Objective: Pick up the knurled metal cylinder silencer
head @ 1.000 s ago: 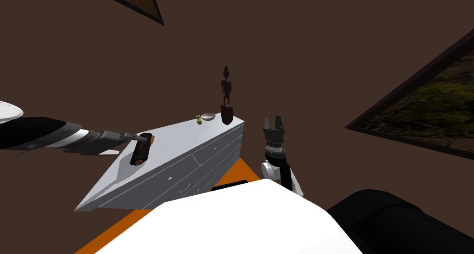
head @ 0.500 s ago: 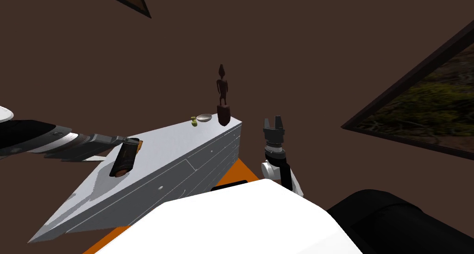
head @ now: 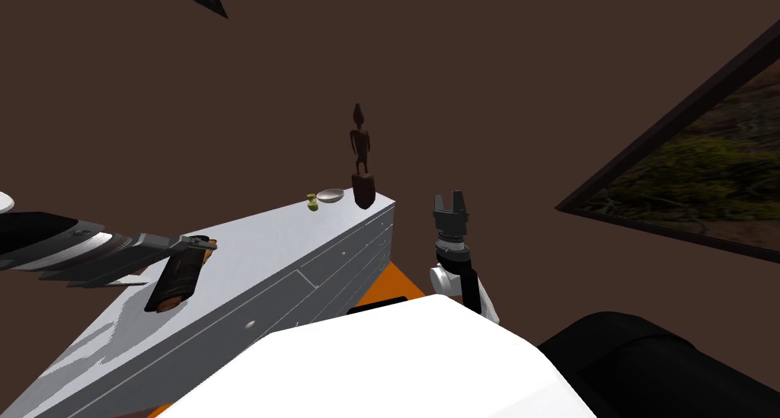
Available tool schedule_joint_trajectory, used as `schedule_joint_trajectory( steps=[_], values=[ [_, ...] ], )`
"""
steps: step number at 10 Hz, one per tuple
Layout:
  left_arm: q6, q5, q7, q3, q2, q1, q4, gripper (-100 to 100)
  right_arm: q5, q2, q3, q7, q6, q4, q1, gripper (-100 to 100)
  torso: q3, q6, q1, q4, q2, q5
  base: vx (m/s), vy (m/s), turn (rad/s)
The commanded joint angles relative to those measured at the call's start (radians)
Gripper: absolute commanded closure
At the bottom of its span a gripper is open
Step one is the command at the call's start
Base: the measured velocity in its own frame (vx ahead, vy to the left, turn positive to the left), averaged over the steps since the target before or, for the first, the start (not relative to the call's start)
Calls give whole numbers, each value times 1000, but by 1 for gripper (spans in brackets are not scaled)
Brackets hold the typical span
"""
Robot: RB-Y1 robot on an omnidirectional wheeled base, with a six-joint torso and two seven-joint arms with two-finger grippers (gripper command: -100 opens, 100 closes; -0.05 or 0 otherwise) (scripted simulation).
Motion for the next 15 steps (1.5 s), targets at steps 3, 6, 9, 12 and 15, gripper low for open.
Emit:
schedule_joint_trajectory(
  steps=[3,6,9,12,15],
  values=[
    [20,-10,-25,-16,-31,11,16,-100,0,0,0,0,0,0,0,0,1,0,0,0,1,0,12,-5,-15],
    [20,22,-25,-16,-31,11,16,-100,0,0,0,0,0,0,0,0,-1,0,-1,0,-1,0,30,-16,-5],
    [6,-19,-20,-15,-44,-6,21,100,0,0,0,0,0,0,0,0,1,0,0,0,1,0,0,0,4],
    [6,-19,-21,-16,-44,-6,21,100,0,0,0,0,0,0,0,0,1,0,0,0,1,0,0,0,-4],
    [35,-14,-44,-26,-50,21,27,100,0,0,0,0,0,0,0,0,1,0,-1,1,1,-1,9,-3,-9]
  ],
)
